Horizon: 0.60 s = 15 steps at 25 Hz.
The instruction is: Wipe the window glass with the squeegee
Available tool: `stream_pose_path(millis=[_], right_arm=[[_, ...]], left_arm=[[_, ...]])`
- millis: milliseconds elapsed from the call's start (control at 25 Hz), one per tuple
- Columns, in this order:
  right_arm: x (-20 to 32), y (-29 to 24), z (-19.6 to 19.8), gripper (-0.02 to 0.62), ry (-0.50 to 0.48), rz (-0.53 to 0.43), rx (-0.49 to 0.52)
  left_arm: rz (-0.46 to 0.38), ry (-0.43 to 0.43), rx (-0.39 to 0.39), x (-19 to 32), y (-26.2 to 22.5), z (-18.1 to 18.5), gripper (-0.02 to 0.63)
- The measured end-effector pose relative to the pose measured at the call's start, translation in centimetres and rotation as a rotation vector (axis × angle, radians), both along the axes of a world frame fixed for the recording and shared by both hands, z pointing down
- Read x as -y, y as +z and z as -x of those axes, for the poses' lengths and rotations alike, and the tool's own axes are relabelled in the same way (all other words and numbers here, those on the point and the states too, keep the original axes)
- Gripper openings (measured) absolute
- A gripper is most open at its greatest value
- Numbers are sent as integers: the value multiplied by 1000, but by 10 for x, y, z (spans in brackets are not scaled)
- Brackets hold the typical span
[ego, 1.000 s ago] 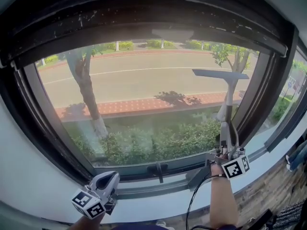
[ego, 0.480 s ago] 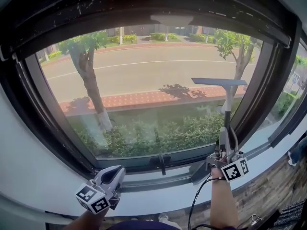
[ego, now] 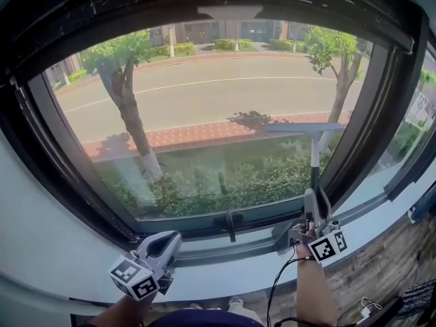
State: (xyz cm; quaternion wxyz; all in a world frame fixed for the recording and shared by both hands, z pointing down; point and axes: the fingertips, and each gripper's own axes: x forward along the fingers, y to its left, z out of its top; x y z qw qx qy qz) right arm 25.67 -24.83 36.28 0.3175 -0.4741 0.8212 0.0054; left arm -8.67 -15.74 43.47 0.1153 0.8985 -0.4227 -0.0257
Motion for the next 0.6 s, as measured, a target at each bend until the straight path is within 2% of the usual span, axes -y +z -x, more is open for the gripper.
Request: stream_pose_path(millis=[600], right_arm=[[-8, 59, 1, 103, -13, 93, -1]], left_arm=[[28, 29, 33, 3, 10, -23, 5]])
